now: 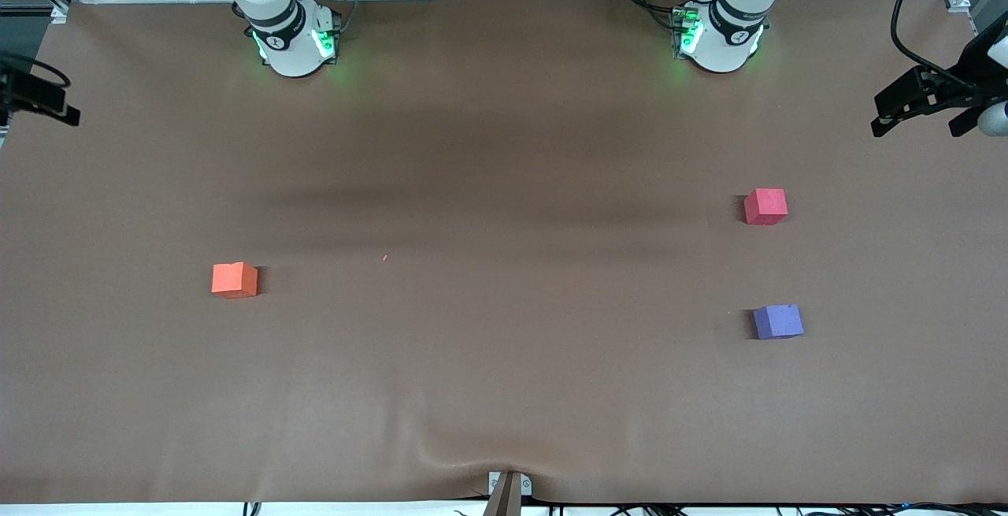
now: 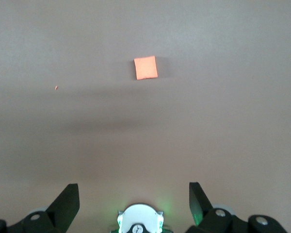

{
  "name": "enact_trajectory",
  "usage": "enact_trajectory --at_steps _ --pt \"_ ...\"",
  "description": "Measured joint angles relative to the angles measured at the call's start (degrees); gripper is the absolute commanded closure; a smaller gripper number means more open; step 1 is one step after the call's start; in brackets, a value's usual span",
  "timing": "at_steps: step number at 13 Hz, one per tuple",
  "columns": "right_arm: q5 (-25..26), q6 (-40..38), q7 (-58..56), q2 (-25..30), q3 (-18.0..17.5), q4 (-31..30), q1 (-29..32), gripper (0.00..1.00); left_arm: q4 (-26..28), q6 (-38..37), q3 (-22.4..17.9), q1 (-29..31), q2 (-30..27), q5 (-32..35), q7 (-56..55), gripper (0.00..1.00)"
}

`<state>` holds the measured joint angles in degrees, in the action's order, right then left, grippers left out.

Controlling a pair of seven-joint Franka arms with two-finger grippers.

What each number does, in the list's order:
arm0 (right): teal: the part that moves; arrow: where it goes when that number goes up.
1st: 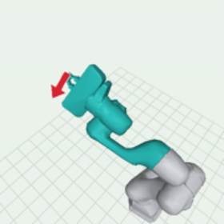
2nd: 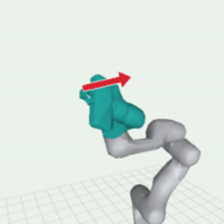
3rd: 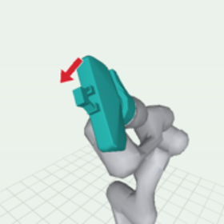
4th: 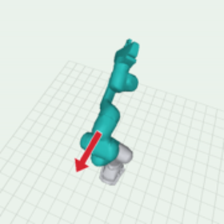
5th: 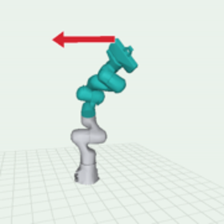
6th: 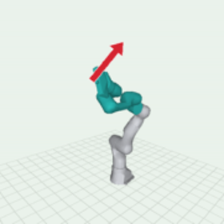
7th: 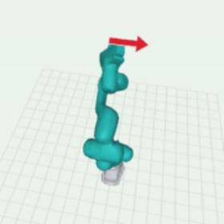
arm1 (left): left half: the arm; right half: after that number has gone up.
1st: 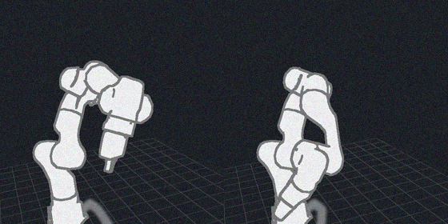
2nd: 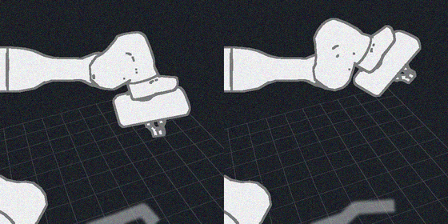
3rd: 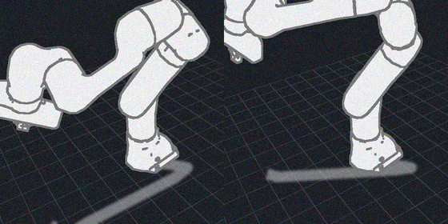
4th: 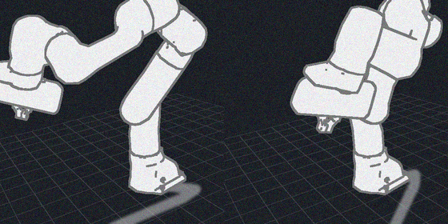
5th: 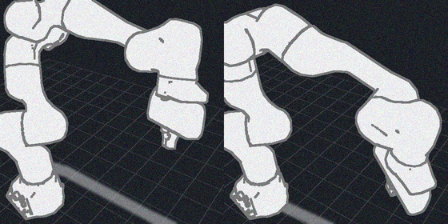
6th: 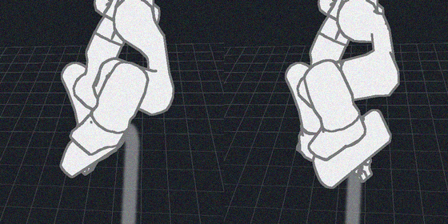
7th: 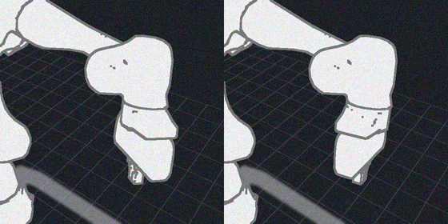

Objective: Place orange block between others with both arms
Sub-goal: 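Reach the right gripper down to the orange cube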

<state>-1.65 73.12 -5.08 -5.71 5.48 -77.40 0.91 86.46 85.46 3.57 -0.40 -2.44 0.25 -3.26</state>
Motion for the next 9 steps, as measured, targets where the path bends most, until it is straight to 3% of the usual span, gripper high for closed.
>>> enact_trajectory --at_steps 9 --pt "0.0 24.0 0.0 -22.1 -0.5 -5.8 0.0 0.00 -0.1 0.0 0.1 0.0 1.5 0.0 0.0 0.00"
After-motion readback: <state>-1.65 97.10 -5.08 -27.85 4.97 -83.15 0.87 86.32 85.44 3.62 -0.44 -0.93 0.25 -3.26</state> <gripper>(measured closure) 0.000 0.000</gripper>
